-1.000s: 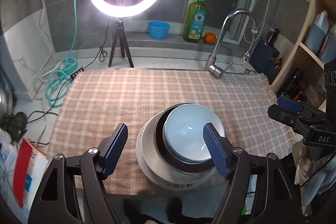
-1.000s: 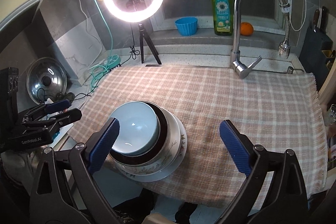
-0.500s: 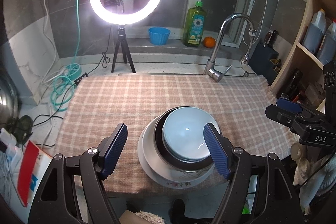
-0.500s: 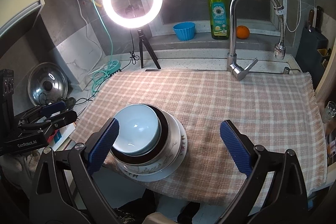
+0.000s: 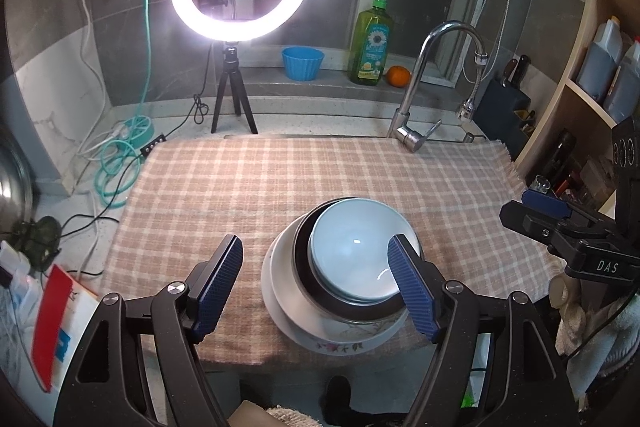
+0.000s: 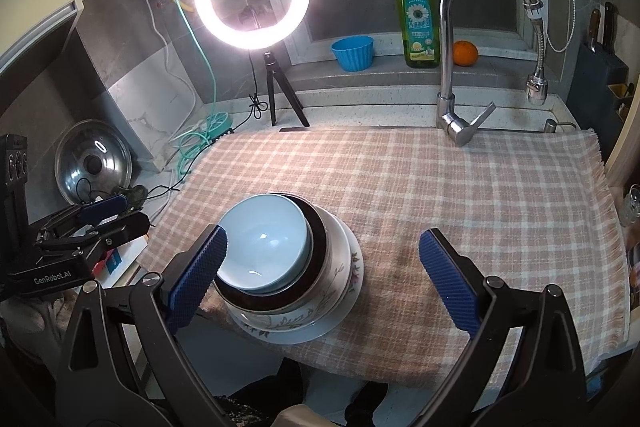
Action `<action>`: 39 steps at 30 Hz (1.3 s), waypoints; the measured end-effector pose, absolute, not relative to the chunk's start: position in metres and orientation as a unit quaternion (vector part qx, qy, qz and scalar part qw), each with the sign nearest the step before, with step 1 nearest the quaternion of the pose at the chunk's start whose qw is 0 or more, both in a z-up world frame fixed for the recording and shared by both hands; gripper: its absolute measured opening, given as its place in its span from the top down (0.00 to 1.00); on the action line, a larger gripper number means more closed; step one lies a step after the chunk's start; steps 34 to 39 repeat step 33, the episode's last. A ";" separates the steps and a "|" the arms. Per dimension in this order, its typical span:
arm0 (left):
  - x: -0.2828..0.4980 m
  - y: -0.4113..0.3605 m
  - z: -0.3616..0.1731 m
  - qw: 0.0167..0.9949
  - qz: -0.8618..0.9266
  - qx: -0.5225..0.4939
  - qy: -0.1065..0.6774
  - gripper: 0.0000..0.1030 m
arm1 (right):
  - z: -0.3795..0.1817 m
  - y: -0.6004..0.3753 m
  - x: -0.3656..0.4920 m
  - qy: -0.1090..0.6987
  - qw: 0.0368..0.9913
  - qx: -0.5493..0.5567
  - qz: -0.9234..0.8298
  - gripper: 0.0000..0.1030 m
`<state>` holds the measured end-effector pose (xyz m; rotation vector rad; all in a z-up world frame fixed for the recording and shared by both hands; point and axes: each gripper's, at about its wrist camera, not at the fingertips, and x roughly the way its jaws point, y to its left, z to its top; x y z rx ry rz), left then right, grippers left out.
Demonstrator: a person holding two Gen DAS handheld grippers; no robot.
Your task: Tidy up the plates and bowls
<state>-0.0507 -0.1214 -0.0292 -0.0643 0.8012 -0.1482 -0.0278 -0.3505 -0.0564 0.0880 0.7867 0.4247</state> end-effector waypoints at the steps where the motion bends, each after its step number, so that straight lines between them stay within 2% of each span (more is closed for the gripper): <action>1: -0.051 -0.122 -0.029 0.918 -0.071 -0.031 0.390 0.27 | -0.057 -0.349 -0.028 0.381 0.900 0.041 0.205 0.04; 39: -0.043 -0.117 -0.034 0.920 -0.066 -0.031 0.384 0.27 | -0.072 -0.350 -0.019 0.396 0.895 0.046 0.200 0.04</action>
